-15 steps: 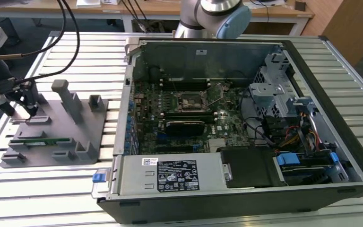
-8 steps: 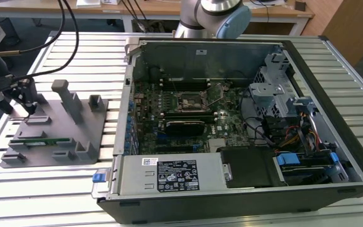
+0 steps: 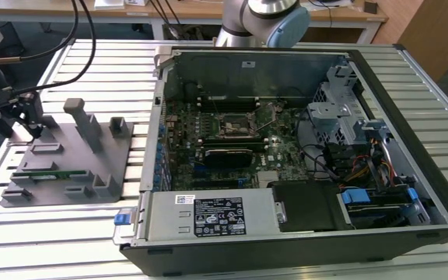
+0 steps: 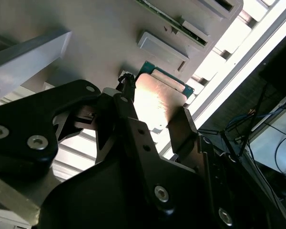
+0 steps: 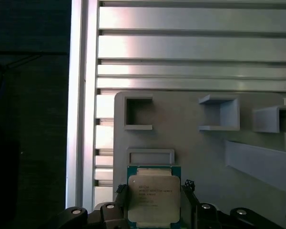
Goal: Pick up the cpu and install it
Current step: 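Pick up the cpu and move it towards the insertion slot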
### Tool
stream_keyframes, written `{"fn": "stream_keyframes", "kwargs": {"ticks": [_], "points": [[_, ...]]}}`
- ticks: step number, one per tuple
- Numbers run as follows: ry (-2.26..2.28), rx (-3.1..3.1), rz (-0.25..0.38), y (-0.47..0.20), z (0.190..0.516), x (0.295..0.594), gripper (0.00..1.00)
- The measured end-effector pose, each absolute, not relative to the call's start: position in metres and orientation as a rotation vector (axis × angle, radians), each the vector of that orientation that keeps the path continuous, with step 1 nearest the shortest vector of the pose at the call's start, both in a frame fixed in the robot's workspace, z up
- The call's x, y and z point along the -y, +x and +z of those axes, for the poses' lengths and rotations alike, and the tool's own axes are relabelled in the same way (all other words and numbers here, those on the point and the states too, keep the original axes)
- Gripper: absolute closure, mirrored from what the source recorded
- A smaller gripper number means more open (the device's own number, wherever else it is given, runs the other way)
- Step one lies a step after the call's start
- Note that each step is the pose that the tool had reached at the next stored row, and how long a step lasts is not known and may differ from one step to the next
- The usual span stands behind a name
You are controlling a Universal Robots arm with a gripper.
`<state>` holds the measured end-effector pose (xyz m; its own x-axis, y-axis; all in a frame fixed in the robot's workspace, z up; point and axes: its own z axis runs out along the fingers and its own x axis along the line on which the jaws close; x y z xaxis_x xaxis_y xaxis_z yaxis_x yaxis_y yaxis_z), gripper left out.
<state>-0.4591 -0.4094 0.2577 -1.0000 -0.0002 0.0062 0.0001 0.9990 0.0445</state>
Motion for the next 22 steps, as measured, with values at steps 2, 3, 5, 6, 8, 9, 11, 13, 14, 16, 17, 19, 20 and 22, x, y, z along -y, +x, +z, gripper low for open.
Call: {"fn": "stream_keyframes", "kwargs": {"ticks": [2, 3, 5, 6, 8, 9, 11, 13, 14, 16, 17, 19, 20, 22], "points": [[0.0, 3.135, -0.07, -0.459, 0.26, 0.409, 0.47], [0.0, 3.135, -0.07, -0.459, 0.261, 0.409, 0.47], [0.0, 3.135, -0.07, -0.459, 0.263, 0.409, 0.47], [0.0, 3.135, -0.07, -0.459, 0.264, 0.409, 0.47], [0.0, 3.135, -0.07, -0.459, 0.266, 0.409, 0.47], [0.0, 3.135, -0.07, -0.459, 0.267, 0.409, 0.47], [0.0, 3.135, -0.07, -0.459, 0.27, 0.409, 0.47], [0.0, 3.135, -0.07, -0.459, 0.272, 0.409, 0.47], [0.0, 3.135, -0.07, -0.459, 0.273, 0.409, 0.47], [0.0, 3.135, -0.07, -0.459, 0.275, 0.409, 0.47], [0.0, 3.135, -0.07, -0.459, 0.276, 0.409, 0.47], [0.0, 3.135, -0.07, -0.459, 0.278, 0.409, 0.47], [0.0, 3.135, -0.07, -0.459, 0.279, 0.409, 0.47], [0.0, 3.135, -0.07, -0.459, 0.281, 0.409, 0.47]]}}
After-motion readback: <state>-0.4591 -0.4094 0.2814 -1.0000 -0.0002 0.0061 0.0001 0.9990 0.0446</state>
